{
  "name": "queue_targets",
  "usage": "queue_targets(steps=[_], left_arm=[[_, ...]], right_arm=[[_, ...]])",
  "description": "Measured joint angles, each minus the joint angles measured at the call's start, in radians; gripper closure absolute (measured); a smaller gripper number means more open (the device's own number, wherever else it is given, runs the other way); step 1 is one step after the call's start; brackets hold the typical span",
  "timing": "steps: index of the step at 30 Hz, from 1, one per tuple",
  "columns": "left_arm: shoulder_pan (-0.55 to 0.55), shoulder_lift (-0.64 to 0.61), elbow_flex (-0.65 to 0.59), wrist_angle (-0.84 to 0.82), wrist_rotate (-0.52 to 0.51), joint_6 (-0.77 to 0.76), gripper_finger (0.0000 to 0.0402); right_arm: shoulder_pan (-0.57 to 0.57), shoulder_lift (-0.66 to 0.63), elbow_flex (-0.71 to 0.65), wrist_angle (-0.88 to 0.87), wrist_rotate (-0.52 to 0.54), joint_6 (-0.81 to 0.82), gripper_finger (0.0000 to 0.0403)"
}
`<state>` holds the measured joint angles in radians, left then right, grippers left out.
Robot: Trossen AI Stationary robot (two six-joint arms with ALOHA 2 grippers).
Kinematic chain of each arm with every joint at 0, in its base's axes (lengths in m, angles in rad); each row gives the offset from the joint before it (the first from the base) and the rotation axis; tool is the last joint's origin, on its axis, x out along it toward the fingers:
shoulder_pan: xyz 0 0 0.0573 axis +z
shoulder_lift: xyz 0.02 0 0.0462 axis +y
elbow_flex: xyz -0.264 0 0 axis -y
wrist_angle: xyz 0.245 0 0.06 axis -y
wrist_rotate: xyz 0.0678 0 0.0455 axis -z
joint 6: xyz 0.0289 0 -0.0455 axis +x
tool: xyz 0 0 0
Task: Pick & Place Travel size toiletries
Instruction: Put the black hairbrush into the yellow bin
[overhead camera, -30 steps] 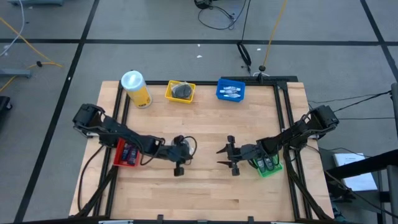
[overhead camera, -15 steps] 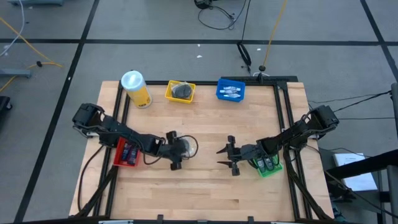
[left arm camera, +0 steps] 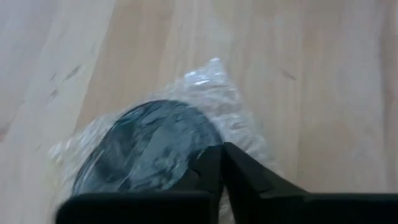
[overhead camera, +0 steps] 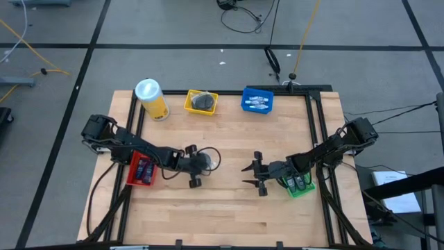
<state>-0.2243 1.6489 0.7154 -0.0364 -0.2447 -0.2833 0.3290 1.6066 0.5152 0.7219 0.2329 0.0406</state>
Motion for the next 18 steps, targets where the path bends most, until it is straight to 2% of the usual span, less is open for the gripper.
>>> queue_targets(steps=[6,9,11,14,18], left_arm=[[0.0,0.0,-0.001,0.116,0.043,0.019,0.0398],[-0.016,-0.014,0.005,0.131,0.005,0.021,0.0398],[-0.027,-0.056,0.023,0.039,-0.064,0.009,0.0398],[-0.007,-0.137,0.06,-0.201,-0.135,-0.129,0.0399],[0.066,-0.213,0.062,-0.493,-0.145,-0.313,0.0397]], right_arm=[[0.0,0.0,0.0,0.0,-0.002,0.0,0.0209],[0.0,0.0,0.0,0.0,-0.002,0.0,0.0209],[0.0,0.0,0.0,0.005,-0.002,-0.001,0.0209],[0.0,0.0,0.0,0.008,-0.002,0.004,0.0209],[-0.001,0.0,0.0,0.008,-0.002,0.014,0.0207]])
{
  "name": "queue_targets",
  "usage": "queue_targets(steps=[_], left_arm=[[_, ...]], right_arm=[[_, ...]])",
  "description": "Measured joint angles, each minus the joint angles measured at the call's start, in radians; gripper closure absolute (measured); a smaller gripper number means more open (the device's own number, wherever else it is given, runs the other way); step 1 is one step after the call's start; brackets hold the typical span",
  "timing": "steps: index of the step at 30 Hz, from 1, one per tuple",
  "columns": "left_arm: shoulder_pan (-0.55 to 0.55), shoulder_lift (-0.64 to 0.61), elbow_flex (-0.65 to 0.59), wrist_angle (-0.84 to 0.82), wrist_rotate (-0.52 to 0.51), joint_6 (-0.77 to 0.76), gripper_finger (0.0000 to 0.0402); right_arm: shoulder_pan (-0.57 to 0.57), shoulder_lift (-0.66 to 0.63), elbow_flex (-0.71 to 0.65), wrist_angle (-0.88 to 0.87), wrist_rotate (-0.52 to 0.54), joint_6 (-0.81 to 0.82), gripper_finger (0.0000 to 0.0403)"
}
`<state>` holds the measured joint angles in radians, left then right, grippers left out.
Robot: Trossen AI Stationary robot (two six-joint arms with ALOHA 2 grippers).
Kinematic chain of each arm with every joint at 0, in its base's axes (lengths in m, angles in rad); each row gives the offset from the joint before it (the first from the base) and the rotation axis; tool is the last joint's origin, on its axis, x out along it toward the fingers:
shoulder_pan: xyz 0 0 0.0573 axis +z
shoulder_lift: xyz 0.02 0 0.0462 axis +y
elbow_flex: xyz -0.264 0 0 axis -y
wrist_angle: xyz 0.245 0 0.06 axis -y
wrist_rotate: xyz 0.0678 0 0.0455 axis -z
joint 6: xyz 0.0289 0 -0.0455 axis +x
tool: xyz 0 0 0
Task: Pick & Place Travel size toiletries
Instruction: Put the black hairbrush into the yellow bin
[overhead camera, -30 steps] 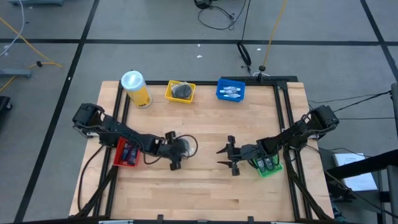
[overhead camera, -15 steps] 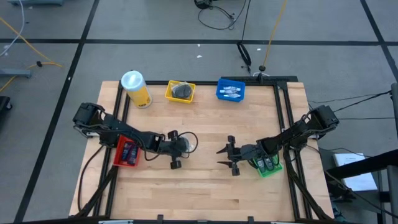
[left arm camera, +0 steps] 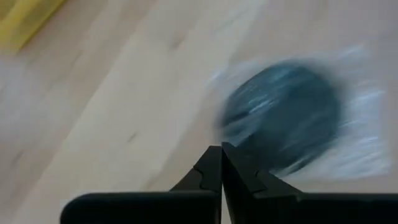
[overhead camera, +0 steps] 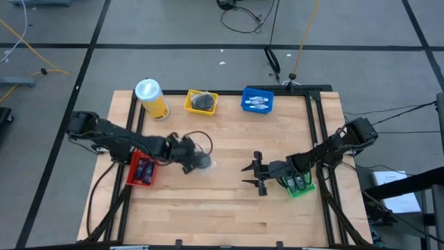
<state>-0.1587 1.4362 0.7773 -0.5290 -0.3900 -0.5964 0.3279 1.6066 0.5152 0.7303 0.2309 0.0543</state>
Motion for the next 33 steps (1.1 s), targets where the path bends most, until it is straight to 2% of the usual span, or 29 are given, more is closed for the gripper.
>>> queue_targets(steps=[2,4,7,11,14,20,25,33], left_arm=[[0.034,-0.007,-0.017,-0.066,0.0,-0.035,0.04],[0.059,-0.004,-0.05,-0.038,0.02,-0.03,0.0398],[0.086,0.016,-0.107,0.091,0.104,0.002,0.04],[0.093,0.043,-0.163,0.257,0.143,0.027,0.0397],[0.093,0.069,-0.179,0.354,0.162,0.046,0.04],[0.091,0.159,-0.181,0.543,0.198,0.083,0.0397],[0.092,0.228,-0.181,0.68,0.211,0.097,0.0396],[0.089,0.265,-0.181,0.794,0.29,0.097,0.0395]], right_arm=[[0.0,0.0,0.0,0.0,0.0,-0.011,0.0203],[0.0,0.0,0.0,0.003,0.0,-0.019,0.0192],[-0.011,0.0,0.004,0.032,-0.001,-0.03,0.0166],[-0.05,0.02,0.047,0.022,-0.014,-0.057,0.0128],[-0.074,0.084,0.103,0.022,-0.079,-0.141,0.0112],[-0.095,0.256,0.234,0.01,-0.084,-0.374,0.0109],[-0.102,0.335,0.33,-0.126,-0.076,-0.546,0.0108],[-0.105,0.364,0.385,-0.186,0.153,-0.692,0.0121]])
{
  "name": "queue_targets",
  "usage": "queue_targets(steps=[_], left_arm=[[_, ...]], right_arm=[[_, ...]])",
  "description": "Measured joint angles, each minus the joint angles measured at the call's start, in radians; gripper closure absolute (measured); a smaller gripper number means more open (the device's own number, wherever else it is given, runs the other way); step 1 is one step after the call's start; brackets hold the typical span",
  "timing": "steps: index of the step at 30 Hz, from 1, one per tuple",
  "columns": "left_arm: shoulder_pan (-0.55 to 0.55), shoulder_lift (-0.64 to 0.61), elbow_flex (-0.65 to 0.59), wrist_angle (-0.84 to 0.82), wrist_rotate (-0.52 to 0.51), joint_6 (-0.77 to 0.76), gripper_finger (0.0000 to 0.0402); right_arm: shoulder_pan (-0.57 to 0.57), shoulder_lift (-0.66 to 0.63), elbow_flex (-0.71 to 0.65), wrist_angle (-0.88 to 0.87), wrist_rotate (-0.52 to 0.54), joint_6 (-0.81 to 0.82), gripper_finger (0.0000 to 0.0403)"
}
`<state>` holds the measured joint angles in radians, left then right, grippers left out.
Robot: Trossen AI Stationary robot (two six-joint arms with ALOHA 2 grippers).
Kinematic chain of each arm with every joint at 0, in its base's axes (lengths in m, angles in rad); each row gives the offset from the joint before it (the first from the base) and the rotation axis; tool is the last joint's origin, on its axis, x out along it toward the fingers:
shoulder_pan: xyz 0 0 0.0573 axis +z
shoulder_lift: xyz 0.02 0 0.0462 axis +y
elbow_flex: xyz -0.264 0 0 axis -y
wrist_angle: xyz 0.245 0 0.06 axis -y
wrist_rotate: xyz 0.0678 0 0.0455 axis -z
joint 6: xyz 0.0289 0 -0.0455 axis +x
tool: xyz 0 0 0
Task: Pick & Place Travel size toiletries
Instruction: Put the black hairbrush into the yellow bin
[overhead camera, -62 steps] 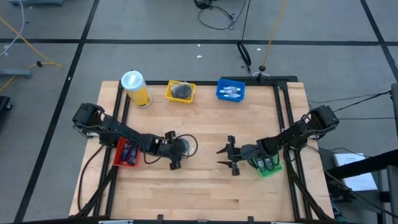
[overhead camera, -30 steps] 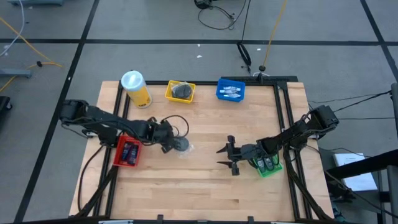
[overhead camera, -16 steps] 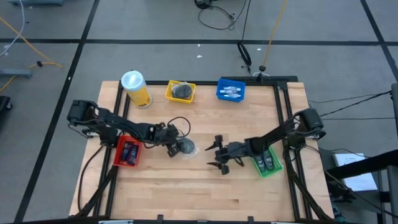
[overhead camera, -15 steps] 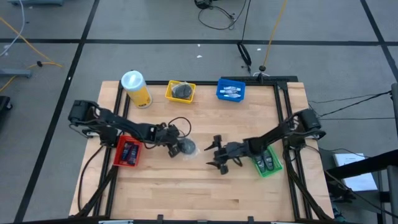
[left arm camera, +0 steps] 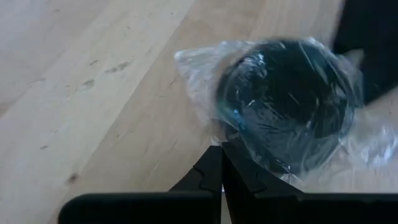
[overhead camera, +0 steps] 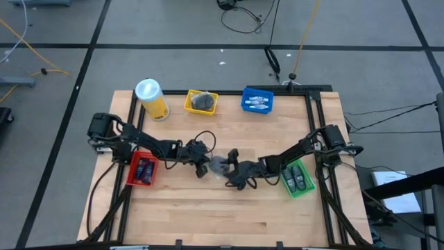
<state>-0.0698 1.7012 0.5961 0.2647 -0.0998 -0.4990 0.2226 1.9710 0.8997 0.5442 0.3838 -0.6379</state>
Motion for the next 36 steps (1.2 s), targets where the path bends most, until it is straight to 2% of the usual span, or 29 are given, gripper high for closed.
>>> queue_targets(steps=[3,8,12,21,26,29,33,36], left_arm=[[-0.008,0.0,-0.001,0.018,0.017,0.001,0.0393],[-0.013,0.001,-0.002,0.03,0.06,0.0,0.04],[-0.023,0.001,-0.002,0.044,0.07,-0.001,0.039],[-0.029,-0.016,0.0,0.043,0.25,0.004,0.0399],[-0.032,-0.068,0.0,0.031,0.305,0.004,0.0391],[-0.022,-0.131,0.001,-0.038,0.328,0.018,0.0371],[0.007,-0.256,0.002,-0.246,0.337,0.054,0.0346],[0.009,-0.362,0.002,-0.343,0.215,0.118,0.0336]], right_arm=[[0.002,-0.003,0.0,-0.001,0.057,-0.039,0.0128],[0.003,-0.003,-0.002,0.008,0.084,-0.084,0.0147],[0.018,-0.003,-0.002,0.008,0.095,-0.089,0.0175],[0.061,-0.002,-0.003,0.007,0.104,-0.049,0.029],[0.075,-0.017,-0.004,-0.011,0.094,-0.015,0.0361],[0.077,-0.037,-0.006,-0.033,0.087,0.017,0.0392],[0.08,-0.088,-0.011,-0.106,0.084,0.122,0.0391],[0.066,-0.15,-0.055,-0.117,0.016,0.264,0.0395]])
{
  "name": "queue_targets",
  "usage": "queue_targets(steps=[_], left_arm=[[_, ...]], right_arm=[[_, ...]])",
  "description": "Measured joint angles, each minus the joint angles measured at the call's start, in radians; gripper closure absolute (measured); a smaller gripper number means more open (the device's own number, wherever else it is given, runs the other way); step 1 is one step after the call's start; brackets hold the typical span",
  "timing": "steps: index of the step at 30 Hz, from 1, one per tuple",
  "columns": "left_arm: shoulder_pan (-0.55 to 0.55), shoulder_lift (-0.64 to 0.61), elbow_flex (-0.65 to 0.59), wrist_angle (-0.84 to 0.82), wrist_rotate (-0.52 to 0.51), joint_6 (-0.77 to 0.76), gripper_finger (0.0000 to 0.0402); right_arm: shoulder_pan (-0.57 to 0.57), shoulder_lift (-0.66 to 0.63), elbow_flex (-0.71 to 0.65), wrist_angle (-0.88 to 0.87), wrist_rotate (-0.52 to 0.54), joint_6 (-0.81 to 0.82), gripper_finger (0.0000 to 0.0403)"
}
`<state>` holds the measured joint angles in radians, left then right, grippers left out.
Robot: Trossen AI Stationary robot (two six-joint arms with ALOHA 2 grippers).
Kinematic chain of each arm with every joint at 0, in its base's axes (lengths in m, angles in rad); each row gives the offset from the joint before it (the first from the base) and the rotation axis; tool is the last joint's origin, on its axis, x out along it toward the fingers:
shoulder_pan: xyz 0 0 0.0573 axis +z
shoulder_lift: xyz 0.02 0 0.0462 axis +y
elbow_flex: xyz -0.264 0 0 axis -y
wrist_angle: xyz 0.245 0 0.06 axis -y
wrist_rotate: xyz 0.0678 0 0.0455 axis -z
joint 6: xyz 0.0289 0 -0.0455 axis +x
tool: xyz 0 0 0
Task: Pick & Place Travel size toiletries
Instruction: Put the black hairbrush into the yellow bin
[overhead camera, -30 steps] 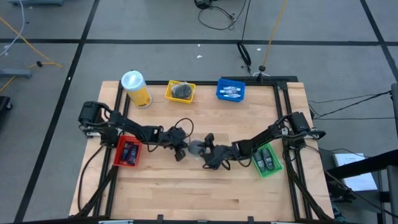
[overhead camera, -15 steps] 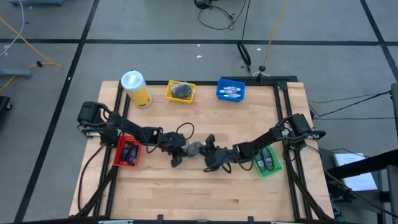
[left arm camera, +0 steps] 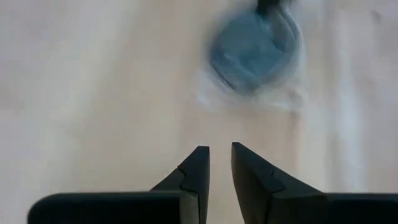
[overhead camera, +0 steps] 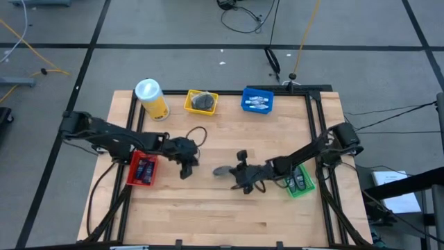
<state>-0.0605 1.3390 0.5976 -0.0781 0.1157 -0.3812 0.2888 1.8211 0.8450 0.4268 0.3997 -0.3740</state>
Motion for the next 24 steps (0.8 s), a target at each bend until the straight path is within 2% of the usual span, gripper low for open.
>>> queue_targets(steps=[4,7,10,13,18,20,24], left_arm=[[-0.06,-0.065,0.0,0.093,-0.26,0.17,0.0335],[-0.101,-0.057,0.0,0.261,-0.342,0.341,0.0334],[-0.112,-0.023,0.0,0.419,-0.34,0.478,0.0323],[-0.098,0.01,0.0,0.553,-0.337,0.522,0.0282],[-0.051,0.133,0.005,0.718,-0.3,0.469,0.0181],[-0.037,0.185,0.017,0.731,-0.305,0.432,0.015],[-0.023,0.289,0.077,0.735,-0.301,0.436,0.013]], right_arm=[[-0.075,-0.089,-0.105,0.107,-0.193,0.173,0.0398],[-0.148,-0.147,-0.188,0.253,-0.324,0.311,0.0396],[-0.207,-0.176,-0.262,0.403,-0.431,0.396,0.0397],[-0.235,-0.177,-0.315,0.499,-0.456,0.424,0.0397],[-0.243,-0.178,-0.346,0.536,-0.454,0.441,0.0397],[-0.243,-0.178,-0.346,0.536,-0.454,0.441,0.0397],[-0.243,-0.178,-0.349,0.527,-0.454,0.441,0.0396]])
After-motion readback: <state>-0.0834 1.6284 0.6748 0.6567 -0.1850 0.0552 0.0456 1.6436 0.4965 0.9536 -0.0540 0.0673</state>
